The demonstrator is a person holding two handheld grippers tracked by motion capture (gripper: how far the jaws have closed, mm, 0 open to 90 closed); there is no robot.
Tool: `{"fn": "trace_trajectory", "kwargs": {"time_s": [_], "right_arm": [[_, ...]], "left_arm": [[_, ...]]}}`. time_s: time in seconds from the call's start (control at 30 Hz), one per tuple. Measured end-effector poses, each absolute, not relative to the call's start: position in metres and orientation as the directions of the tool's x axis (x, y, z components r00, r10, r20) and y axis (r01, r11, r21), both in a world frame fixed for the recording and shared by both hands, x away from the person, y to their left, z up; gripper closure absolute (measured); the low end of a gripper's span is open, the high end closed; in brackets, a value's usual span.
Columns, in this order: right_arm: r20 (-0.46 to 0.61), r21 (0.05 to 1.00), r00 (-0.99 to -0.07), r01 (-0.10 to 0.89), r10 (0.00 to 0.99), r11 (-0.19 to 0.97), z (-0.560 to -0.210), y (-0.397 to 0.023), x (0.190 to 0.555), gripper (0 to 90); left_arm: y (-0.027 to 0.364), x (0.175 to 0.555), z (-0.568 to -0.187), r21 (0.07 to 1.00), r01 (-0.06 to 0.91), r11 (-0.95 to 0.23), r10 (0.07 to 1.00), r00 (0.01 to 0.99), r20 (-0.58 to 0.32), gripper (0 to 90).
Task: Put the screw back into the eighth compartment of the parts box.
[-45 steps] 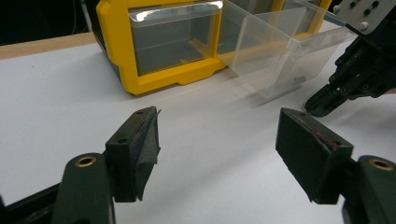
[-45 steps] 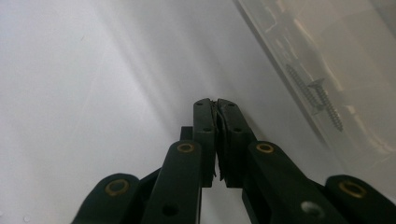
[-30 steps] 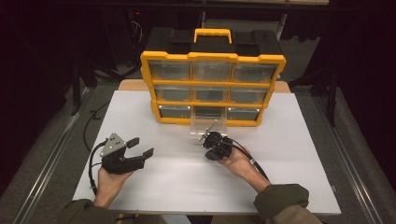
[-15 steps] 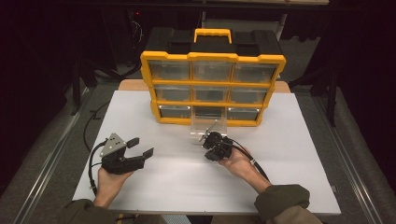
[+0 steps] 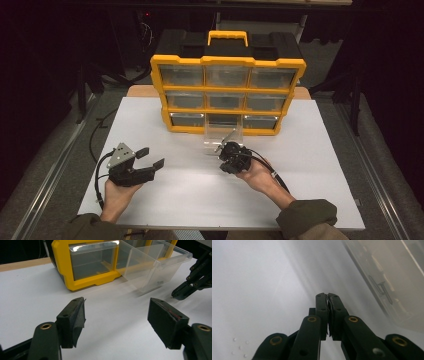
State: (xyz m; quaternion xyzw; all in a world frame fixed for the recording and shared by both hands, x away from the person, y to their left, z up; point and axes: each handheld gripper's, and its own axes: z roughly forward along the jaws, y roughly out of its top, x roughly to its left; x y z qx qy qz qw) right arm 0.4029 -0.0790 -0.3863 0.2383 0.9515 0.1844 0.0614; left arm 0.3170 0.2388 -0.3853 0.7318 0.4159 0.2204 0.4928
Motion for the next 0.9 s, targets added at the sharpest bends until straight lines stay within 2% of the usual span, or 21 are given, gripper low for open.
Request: {"fn": "trace_trajectory", "kwargs": {"time_s": [0.9], "right_arm": [[-0.05,0.421,-0.891,0.391,0.452,0.818,-0.352,-0.097,0.391,89.5]], "left_arm": [[0.239,0.317,-0.385,0.905,0.391,-0.17,0.825,0.558,-0.086,30.6]]}}
